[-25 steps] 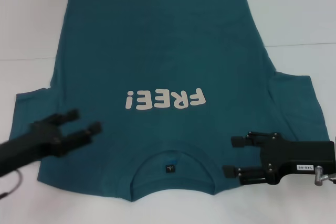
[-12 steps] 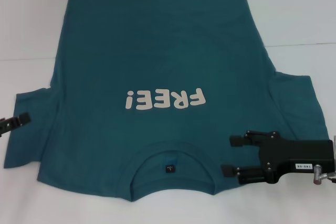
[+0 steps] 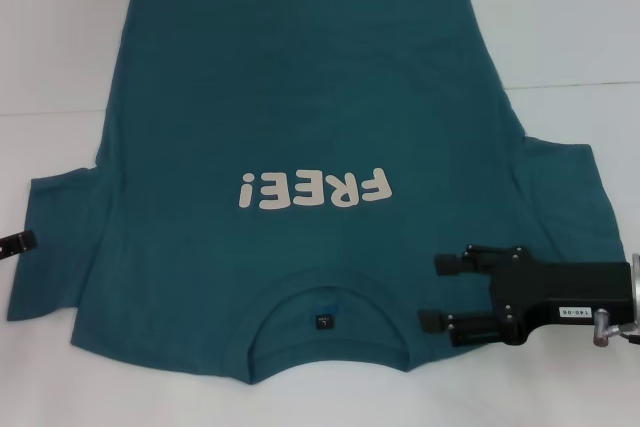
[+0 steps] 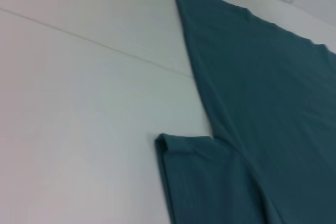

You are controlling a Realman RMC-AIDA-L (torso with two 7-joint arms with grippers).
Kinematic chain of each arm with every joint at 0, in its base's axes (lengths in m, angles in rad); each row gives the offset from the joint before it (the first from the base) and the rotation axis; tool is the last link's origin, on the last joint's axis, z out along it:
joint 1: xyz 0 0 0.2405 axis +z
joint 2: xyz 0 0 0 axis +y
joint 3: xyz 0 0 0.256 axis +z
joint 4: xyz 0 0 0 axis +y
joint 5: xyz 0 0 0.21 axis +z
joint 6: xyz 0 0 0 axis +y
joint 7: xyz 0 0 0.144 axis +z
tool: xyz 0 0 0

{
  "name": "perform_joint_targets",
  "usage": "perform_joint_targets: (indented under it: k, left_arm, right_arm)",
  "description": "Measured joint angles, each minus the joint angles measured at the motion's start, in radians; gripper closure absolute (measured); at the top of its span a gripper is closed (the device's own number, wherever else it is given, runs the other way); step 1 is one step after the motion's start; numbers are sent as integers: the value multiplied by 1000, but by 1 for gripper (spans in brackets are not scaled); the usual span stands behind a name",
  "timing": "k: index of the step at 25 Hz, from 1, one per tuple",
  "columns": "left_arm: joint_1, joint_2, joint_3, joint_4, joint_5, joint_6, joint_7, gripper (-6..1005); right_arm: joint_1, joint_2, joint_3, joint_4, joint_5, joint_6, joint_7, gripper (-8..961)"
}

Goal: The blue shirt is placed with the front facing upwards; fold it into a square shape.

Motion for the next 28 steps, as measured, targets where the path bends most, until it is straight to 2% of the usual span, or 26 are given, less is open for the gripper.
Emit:
perform_joint_targets:
  k: [7,16,28]
  left_arm:
    - [-18,6,52,54,2,-66,14,116]
    - [-55,17,60,107,29,-76,31,115]
    - [-59,7,69,111,61,-172,38,115]
  right_arm:
    - [9,0,0,0,0,1,0,39]
    - [17,0,-2,0,-2,3,0,39]
    - [17,0,-2,0,-1,0,-1,39]
